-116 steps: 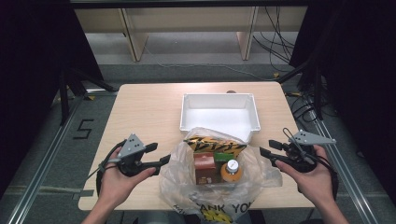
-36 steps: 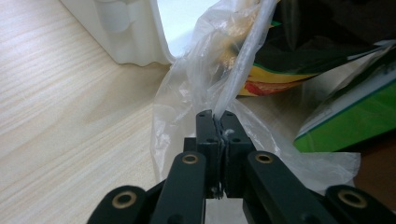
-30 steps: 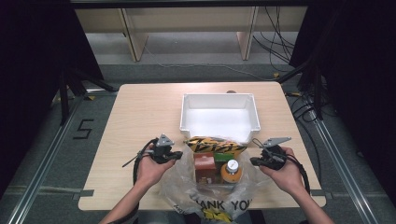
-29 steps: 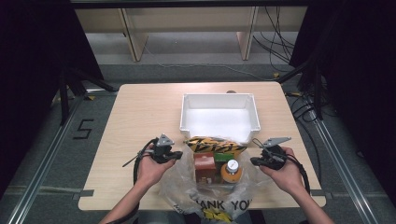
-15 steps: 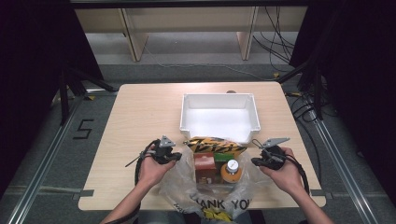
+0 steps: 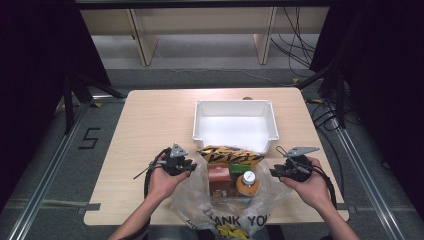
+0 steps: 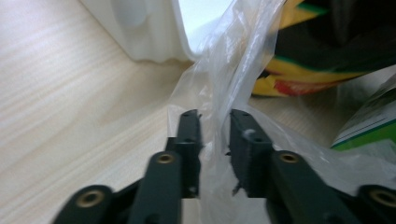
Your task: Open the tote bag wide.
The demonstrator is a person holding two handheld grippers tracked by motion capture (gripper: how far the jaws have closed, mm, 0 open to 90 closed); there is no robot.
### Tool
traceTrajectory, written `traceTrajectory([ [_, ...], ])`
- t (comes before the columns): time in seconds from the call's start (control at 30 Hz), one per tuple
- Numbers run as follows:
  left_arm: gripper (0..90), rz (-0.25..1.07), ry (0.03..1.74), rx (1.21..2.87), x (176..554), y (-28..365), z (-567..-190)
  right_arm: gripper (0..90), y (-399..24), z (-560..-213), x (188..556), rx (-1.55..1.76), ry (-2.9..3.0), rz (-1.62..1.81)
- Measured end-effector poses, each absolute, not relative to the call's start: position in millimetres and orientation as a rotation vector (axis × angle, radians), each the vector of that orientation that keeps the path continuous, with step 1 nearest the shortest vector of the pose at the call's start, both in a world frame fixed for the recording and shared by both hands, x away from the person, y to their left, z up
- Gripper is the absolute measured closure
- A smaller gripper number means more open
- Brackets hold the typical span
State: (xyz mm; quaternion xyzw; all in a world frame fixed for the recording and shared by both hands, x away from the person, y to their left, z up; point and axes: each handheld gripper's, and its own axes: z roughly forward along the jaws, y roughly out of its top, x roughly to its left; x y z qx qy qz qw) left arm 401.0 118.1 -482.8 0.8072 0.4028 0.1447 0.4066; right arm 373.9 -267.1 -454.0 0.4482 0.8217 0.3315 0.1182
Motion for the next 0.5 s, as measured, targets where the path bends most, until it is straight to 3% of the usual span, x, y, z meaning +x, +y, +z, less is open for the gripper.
traceTrajectory([
  [0.07, 58.7, 0.404, 0.950, 2.130, 400, 124, -474, 64.8, -271, -450, 374, 1.210, 2.374, 1.001],
  [0.17, 51.3, 0.434, 0.949, 2.097, 397, 124, -466, 60.5, -273, -438, 368, 1.194, 2.383, 1.006],
  [0.5, 39.4, 0.494, 0.918, 2.067, 386, 131, -444, 53.1, -269, -403, 347, 1.094, 2.340, 1.152],
])
